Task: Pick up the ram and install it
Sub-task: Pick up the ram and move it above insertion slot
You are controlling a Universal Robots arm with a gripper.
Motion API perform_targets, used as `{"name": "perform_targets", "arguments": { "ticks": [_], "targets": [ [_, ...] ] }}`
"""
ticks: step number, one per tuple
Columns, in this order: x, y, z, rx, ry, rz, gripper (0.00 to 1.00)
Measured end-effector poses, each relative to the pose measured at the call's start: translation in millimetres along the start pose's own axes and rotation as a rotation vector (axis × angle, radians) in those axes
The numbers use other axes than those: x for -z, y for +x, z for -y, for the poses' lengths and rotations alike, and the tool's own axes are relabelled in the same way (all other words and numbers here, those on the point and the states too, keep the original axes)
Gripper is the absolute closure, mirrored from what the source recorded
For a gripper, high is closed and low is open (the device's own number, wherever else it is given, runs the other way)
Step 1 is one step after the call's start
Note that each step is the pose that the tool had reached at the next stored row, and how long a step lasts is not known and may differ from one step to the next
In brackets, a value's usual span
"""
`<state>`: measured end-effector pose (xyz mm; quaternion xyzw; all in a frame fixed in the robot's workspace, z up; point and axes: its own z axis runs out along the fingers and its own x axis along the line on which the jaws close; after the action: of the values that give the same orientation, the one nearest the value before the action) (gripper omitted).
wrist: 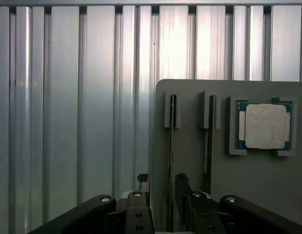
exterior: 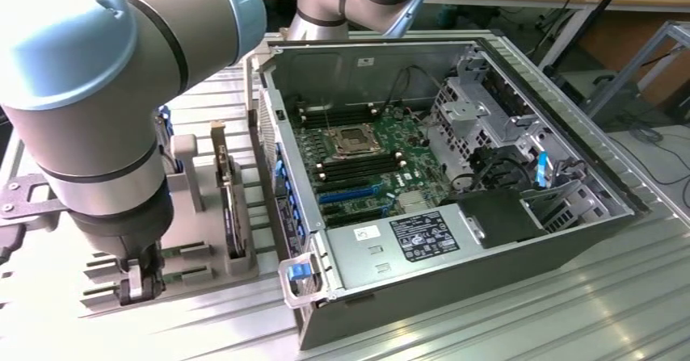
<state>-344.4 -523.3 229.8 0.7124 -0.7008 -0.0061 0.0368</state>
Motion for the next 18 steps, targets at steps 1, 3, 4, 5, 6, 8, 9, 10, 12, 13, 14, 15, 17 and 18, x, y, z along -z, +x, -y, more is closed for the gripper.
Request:
{"name": "perform_targets", "arguments": {
  "ticks": [1,3,4,5,6,8,9,10,12,13,14,15,17,18],
  "targets": [
    [-0.8,0.0,0.0,0.000,0.0032,-0.0001,0.65],
    [-1.8,-0.3,0.1,0.000,0.0132,-0.0003,0.65],
    [-2.1,-1.3,0.0,0.000,0.0152,-0.0004,0.65],
    [-2.1,-2.6,0.1,0.000,0.0154,-0.0004,0.65],
    [-2.1,-2.7,0.1,0.000,0.0155,-0.0004,0.65],
    [-1.9,-5.1,0.1,0.000,0.0153,-0.0005,0.65],
    [-2.0,-7.2,0.2,0.000,0.0155,-0.0003,0.65],
    [-3.3,-7.5,0.0,0.000,0.0158,-0.0002,0.65],
    [-7.5,-7.8,-4.0,0.000,0.0157,-0.0004,0.65],
    [-11.1,-8.0,-7.3,0.001,0.0157,-0.0005,0.65],
    [-14.3,-8.2,-8.7,0.002,0.0160,-0.0003,0.65],
    [-18.1,-8.3,-9.0,0.004,0.0160,-0.0006,0.65],
    [-23.9,-8.5,-9.0,0.008,0.0161,-0.0006,0.65],
    [-25.4,-8.6,-8.9,0.009,0.0161,-0.0005,0.65]
  ]
}}
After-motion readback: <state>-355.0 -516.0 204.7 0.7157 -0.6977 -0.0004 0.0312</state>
